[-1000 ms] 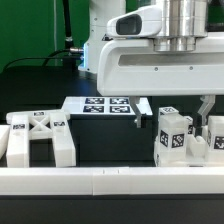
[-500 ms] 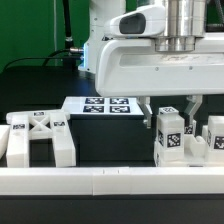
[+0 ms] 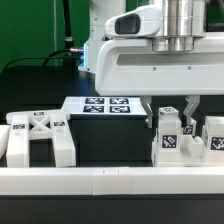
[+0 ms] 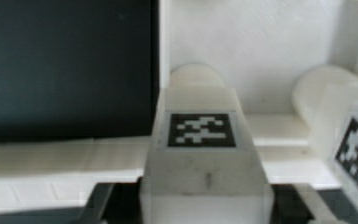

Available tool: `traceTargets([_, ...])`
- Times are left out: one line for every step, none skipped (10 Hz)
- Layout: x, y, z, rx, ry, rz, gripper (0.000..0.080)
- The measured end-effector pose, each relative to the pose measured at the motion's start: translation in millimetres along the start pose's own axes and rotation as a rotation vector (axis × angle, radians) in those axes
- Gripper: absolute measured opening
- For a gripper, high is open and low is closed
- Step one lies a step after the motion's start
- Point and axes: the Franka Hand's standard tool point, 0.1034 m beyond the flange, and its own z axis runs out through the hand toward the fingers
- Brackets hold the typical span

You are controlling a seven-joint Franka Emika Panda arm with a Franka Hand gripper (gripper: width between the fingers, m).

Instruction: Assemble chair

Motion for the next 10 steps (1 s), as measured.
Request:
traceTargets([0.0, -0.4, -0.1, 0.007, 0.003, 0.109, 0.0287])
traceTargets([-0.4, -2.7, -0.2, 0.014, 0.004, 0.246, 0.0287])
traceTargets([-1.0, -3.1, -0.4, 0.014, 0.003, 0.375, 0.0287])
traceTargets([-1.4, -2.7, -0.2, 0.019, 0.002, 0.481, 0.0287])
traceTargets([-2.4, -3.8, 0.1, 0.023, 0.0, 0.619, 0.0287])
traceTargets([-2.9, -4.9, 0.1, 0.023, -0.001, 0.767, 0.0287])
traceTargets([-3.0, -5.6, -0.3, 0.019, 0.0, 0.897, 0.0287])
traceTargets([-3.2, -6.8, -0.8, 0.016, 0.0, 0.971, 0.0287])
traceTargets([-3.2, -6.8, -0.9, 0.014, -0.001, 1.04, 0.0287])
traceTargets([-3.0, -6.4, -1.1, 0.018, -0.002, 1.109, 0.0287])
